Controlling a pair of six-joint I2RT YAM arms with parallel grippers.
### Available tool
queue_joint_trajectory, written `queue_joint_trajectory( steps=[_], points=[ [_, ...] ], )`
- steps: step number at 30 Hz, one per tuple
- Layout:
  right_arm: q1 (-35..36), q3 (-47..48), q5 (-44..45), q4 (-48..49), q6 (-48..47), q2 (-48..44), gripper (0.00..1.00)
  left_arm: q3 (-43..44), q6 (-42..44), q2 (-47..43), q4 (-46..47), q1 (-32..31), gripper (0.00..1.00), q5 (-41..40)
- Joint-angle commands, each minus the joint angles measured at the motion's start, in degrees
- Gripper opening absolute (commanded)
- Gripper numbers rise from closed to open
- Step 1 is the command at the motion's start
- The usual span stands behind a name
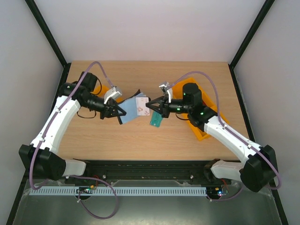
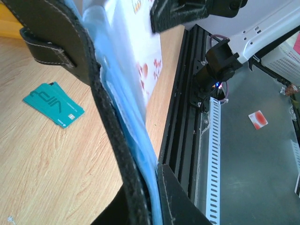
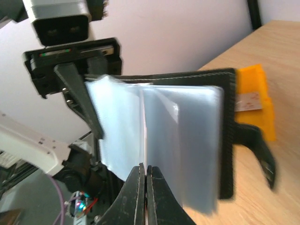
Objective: Take the credit cards out of the card holder
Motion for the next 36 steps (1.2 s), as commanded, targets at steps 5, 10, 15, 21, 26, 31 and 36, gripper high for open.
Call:
queue_joint_trajectory(
  steps=[5,10,15,21,26,31,36],
  points=[
    [-8.0,-0.3,6.3,-4.5,-0.7,-6.3,0.02,-0.6,-5.3,-2.5,4.9,3.2,0.02,0.5],
    [-11.4,0.0,8.8,-3.8,3.2,-6.0,0.01,-1.3,-9.6,-3.3,8.6,6.3,0.02,-0.7],
    [-12.2,0.5,15.3,-5.6,5.3,-5.9,0.02,-2.3,-13.3,-3.4,11.8,8.4,0.02,-1.9],
    [-13.7,0.9,17.9,-7.4,5.4,-5.9,0.02,-0.4,-15.0,-2.6,12.9,9.9,0.02,-5.9],
    [-13.9,2.6,20.4,-10.9,5.2,-5.3,0.02,1.4,-16.7,-4.2,13.6,10.9,0.02,-10.0],
    [-13.9,3.8,20.8,-12.6,4.9,-5.7,0.02,2.3,-18.0,-7.3,13.7,10.9,0.02,-15.1],
    [-13.9,5.3,20.8,-9.9,5.0,-2.6,0.02,6.4,-19.2,-3.5,12.7,10.9,0.02,-17.7]
  ],
)
